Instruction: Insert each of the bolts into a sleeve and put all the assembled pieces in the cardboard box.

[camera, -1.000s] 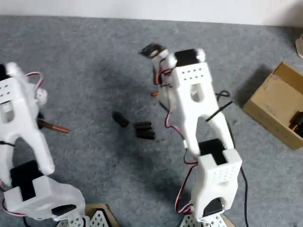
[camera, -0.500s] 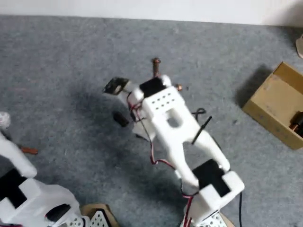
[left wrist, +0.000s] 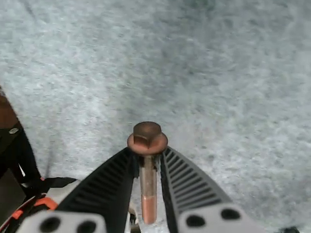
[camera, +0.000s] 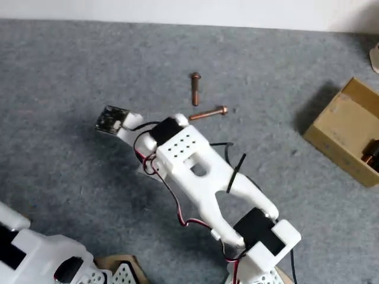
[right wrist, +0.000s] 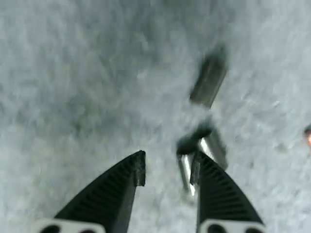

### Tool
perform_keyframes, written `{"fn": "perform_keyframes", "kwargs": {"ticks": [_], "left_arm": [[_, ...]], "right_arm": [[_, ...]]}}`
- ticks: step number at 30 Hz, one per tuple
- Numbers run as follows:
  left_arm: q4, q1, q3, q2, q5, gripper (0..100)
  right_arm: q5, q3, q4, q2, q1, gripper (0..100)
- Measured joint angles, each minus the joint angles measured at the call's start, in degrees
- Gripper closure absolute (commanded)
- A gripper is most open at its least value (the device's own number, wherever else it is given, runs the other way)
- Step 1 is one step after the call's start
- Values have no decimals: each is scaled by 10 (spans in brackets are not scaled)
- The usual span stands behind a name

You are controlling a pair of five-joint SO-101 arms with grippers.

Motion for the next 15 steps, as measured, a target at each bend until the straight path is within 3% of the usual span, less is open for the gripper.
{"fn": "perform_keyframes", "kwargs": {"ticks": [5, 15], "left_arm": [[0, -41, 20, 0, -40, 995], [-11, -43, 59, 0, -68, 995]], "right_arm": [[-9, 0, -54, 42, -1, 843], [-9, 0, -131, 159, -1, 842]]}}
